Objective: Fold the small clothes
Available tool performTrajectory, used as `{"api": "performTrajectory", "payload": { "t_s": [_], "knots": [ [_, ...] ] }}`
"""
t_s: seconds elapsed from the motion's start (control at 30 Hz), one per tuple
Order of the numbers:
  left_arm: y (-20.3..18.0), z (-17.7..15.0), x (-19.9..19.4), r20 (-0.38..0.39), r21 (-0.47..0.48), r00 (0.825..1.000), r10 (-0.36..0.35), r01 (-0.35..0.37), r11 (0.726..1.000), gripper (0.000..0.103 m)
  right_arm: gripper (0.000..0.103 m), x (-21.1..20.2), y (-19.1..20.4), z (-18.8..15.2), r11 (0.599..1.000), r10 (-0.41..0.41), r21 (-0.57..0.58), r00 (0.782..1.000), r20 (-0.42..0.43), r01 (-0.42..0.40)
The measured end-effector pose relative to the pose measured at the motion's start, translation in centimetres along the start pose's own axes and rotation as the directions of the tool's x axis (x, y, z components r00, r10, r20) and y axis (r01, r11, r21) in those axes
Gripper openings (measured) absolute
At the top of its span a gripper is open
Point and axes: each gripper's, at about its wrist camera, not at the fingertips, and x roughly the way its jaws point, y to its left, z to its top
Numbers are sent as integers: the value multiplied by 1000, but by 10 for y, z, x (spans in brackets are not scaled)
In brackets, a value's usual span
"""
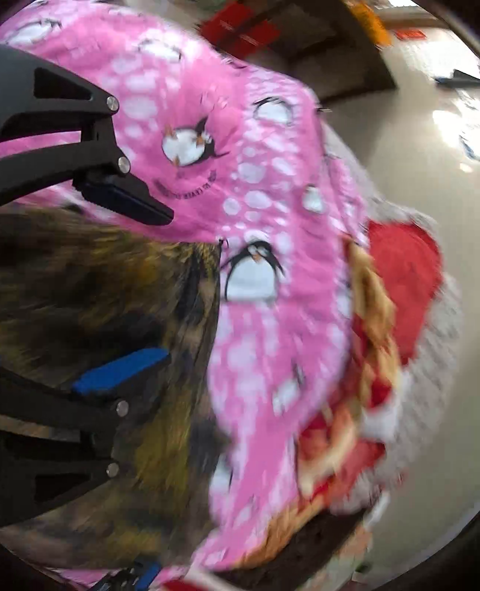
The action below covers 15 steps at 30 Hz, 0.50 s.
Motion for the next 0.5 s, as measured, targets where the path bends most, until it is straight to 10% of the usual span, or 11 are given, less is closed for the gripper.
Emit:
{"api": "performTrajectory", "payload": {
  "t_s": [0.2, 0.3, 0.5],
  "knots": [
    [-32, -89, -73, -39, 157, 991, -127, 131, 979, 73, 51, -65, 30, -72, 996, 72, -62, 997, 23, -70],
    [-41, -114, -50, -100, 154, 990, -97, 111, 982, 73, 53, -32, 27, -103, 998, 55, 5, 993, -107, -55],
    [-49, -129, -44, -6, 197, 997, -73, 73, 978, 82, 56, -29, 37, -117, 1000, -2, -21, 1000, 12, 2]
  ]
}}
